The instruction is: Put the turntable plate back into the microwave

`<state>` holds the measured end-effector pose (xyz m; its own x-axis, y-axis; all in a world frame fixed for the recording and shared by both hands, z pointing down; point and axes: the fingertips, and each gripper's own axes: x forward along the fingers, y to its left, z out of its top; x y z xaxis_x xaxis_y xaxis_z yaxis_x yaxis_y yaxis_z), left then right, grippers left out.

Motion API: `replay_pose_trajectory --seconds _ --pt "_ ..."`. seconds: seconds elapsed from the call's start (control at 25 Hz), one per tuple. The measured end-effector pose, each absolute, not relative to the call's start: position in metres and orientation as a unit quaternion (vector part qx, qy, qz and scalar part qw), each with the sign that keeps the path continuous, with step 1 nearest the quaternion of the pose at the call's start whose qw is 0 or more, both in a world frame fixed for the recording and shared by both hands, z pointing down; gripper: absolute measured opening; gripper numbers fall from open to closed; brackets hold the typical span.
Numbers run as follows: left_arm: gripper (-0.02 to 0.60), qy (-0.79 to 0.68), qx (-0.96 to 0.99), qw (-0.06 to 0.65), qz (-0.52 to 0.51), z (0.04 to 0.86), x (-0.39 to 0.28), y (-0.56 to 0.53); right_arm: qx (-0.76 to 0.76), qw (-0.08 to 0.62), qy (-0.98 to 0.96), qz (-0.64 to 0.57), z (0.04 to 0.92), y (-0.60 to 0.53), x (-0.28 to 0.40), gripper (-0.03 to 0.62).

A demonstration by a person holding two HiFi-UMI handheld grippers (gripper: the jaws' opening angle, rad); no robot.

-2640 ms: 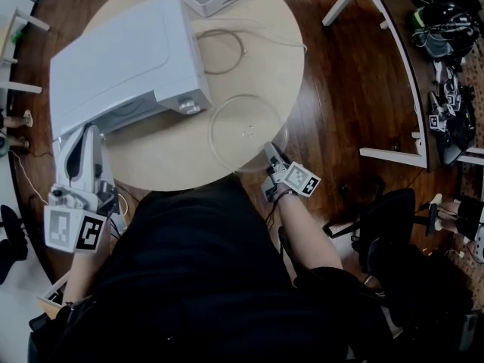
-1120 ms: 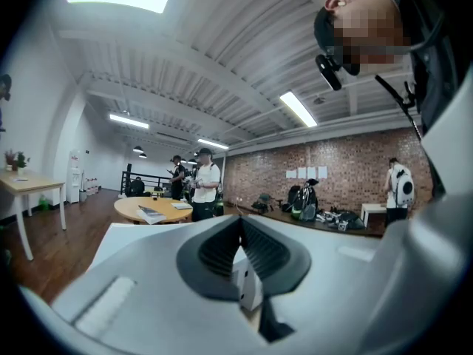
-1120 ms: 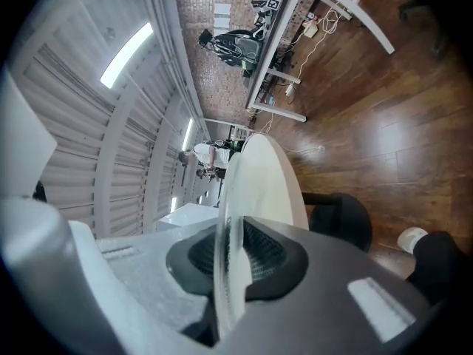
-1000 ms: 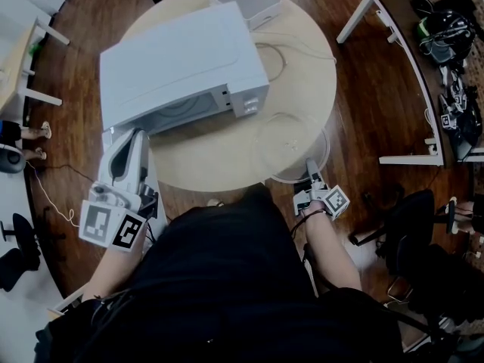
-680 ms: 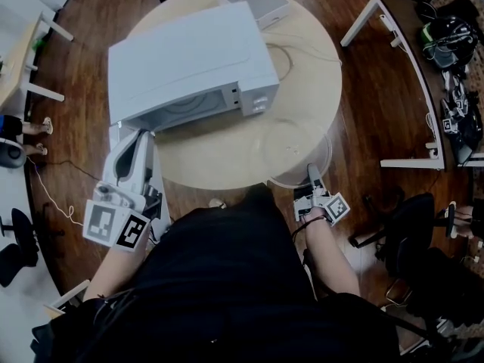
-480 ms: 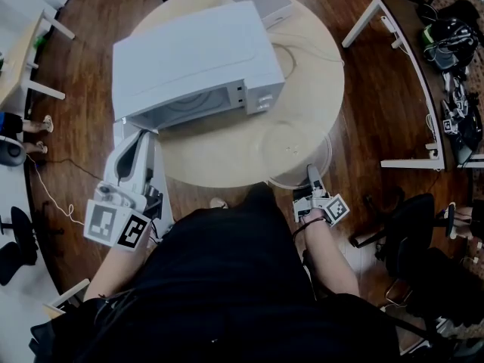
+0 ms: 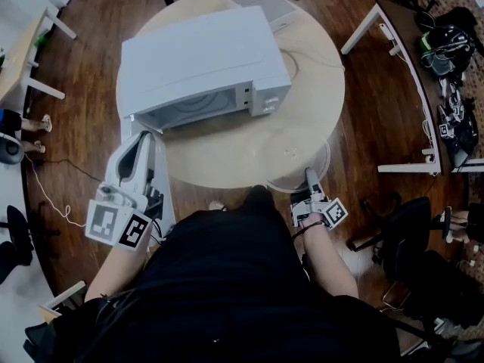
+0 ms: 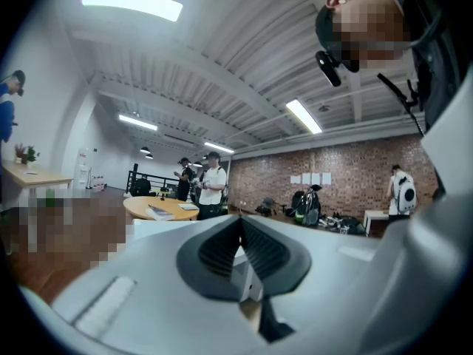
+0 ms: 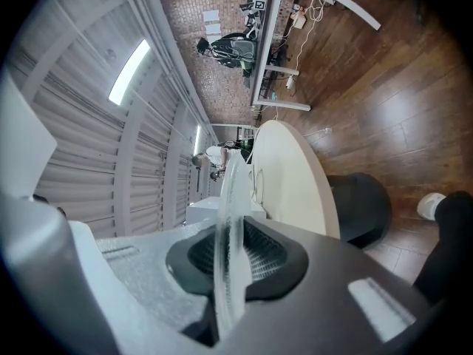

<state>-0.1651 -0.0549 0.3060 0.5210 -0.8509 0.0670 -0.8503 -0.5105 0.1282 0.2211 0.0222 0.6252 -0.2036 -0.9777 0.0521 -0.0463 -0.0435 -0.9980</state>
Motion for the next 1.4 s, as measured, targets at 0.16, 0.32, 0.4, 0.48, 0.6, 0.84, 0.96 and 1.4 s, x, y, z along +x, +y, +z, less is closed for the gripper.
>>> replay_pose_trajectory --seconds 0.16,0.32,0.4,0.48,0.6,0.84,0.96,1.4 --pt "0.003 -0.489 0.869 0.072 -0.005 0.307 -0.169 -0.052 -0.463 0.431 0.548 -0.547 0.619 0.023 0.217 0.029" --pt "0.003 -0.490 0.869 0.073 -0.005 0.309 -0.174 -0.049 -0.453 0.432 0.556 -0.547 0.615 0.023 0.209 0.029" --pt "0.003 -0.491 0.868 0.073 -0.006 0.308 -0.175 -0.048 -0.452 0.429 0.558 -0.548 0.614 0.023 0.205 0.029" --pt "0.003 -0.492 0.868 0.071 -0.007 0.306 -0.177 -0.046 -0.452 0.425 0.560 -0.549 0.615 0.025 0.202 0.029" --pt "0.003 -0.494 0.867 0.069 -0.010 0.305 -0.180 -0.045 -0.445 0.427 0.561 -0.553 0.614 0.027 0.197 0.029" --pt "0.003 -0.497 0.865 0.070 -0.011 0.305 -0.184 -0.041 -0.432 0.427 0.565 -0.558 0.609 0.026 0.186 0.029" --pt "0.003 -0.501 0.863 0.069 -0.012 0.306 -0.187 -0.037 -0.423 0.425 0.572 -0.561 0.609 0.024 0.181 0.030" --pt "0.003 -0.522 0.850 0.073 -0.020 0.308 -0.207 -0.023 -0.401 0.409 0.592 -0.567 0.601 0.014 0.160 0.031"
